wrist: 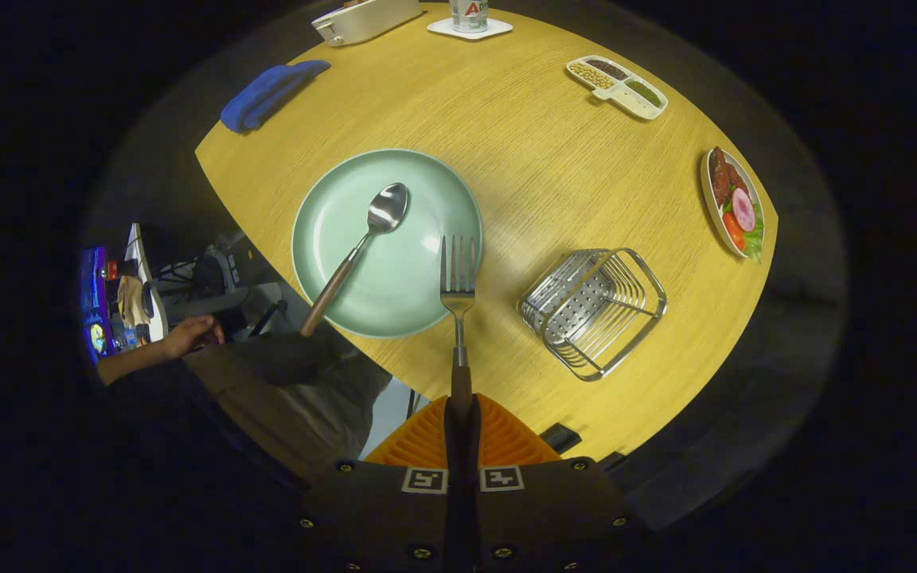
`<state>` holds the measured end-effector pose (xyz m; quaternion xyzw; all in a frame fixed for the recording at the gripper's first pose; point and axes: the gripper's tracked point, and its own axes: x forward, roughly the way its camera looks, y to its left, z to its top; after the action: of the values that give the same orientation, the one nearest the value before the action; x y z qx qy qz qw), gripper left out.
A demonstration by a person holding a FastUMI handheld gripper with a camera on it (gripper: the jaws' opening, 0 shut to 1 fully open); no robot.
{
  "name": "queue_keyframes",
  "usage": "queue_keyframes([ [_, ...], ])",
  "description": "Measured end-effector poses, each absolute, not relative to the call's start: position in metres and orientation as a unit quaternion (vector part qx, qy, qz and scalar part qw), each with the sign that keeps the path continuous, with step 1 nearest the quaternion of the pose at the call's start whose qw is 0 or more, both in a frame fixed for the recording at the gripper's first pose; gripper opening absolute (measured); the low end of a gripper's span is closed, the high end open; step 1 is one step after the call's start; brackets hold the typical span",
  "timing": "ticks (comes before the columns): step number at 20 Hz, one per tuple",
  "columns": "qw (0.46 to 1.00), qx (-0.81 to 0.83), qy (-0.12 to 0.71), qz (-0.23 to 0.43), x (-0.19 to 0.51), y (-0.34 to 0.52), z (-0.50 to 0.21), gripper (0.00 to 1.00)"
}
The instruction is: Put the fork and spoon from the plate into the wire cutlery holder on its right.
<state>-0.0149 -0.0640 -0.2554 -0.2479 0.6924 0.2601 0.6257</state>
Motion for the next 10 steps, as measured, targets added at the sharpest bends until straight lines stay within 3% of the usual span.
queue_keyframes([
  [10, 0.601, -0.29, 0.71, 0.223, 0.002, -0.13, -0.207, 0.01],
])
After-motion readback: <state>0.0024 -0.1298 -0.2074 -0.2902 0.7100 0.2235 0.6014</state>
